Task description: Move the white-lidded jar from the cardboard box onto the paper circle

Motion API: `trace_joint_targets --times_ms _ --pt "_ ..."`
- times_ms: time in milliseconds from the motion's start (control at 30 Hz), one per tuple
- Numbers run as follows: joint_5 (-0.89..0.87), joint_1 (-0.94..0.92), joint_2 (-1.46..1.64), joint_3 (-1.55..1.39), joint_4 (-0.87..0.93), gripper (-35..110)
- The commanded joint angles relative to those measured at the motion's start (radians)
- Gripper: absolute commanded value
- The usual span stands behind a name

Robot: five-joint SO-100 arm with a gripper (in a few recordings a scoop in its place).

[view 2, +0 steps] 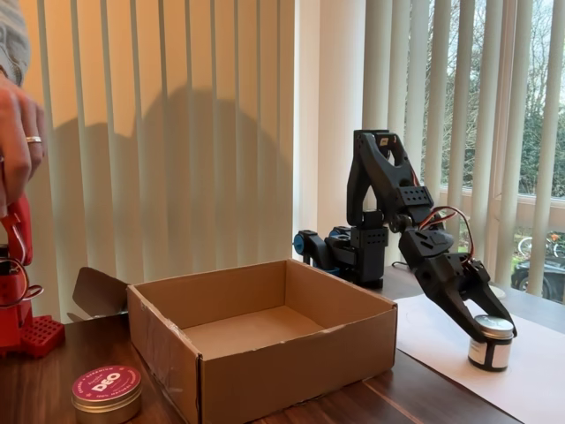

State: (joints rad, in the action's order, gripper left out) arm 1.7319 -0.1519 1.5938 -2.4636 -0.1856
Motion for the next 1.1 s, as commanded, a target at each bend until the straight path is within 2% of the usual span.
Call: trace_joint_targets --times_ms 0,300,500,633,1067 --pt "-0.003 -0.015 0.011 0.077 -0.034 2" --pt "0.023 -0.029 0.005 0.077 -0.035 6" --pt "0.034 -0.032 0.006 0.077 -0.046 28" --pt "0.034 -0.034 0.012 0.074 -0.061 35" --pt "-0.041 -0.031 0.133 0.048 -0.135 38"
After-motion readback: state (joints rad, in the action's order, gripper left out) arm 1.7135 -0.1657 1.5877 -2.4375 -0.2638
